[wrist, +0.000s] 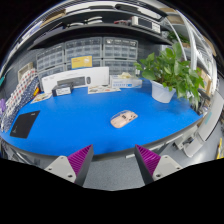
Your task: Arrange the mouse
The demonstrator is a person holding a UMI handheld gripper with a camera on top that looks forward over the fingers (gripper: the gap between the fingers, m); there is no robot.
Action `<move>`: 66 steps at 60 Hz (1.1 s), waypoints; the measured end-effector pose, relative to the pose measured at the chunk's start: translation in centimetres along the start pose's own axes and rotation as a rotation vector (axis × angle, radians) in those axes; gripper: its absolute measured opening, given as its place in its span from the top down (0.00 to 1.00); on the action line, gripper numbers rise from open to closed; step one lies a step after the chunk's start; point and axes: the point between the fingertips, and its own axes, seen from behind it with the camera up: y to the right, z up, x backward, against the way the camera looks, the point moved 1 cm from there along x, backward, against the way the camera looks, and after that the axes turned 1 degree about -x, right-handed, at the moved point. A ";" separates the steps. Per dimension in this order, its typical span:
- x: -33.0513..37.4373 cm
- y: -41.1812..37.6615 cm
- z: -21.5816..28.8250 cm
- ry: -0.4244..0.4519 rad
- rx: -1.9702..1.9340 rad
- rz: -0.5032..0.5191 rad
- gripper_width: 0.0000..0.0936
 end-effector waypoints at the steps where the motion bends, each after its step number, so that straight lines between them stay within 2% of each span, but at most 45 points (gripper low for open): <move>1: -0.6 0.3 0.3 -0.001 -0.001 0.001 0.11; 22: -12.1 1.6 5.5 -0.074 0.017 0.085 0.09; 35: -16.0 -0.7 8.4 -0.080 0.039 0.152 0.15; 38: -16.9 -0.9 8.8 -0.087 0.054 0.155 0.18; 48: -18.3 -1.0 9.3 -0.090 0.069 0.134 0.40; 50: -18.4 -0.9 9.4 -0.089 0.071 0.134 0.49; 58: -18.4 -1.2 9.4 -0.085 0.105 0.141 0.56; 59: -18.4 -1.1 9.4 -0.089 0.105 0.141 0.56; 60: -18.4 -1.1 9.4 -0.089 0.105 0.141 0.51; 61: -18.4 -1.2 9.4 -0.090 0.105 0.142 0.59; 62: -18.4 -1.2 9.3 -0.092 0.107 0.141 0.54; 63: -18.4 -1.2 9.3 -0.093 0.106 0.140 0.63; 66: -18.3 -1.1 9.2 -0.108 0.100 0.132 0.65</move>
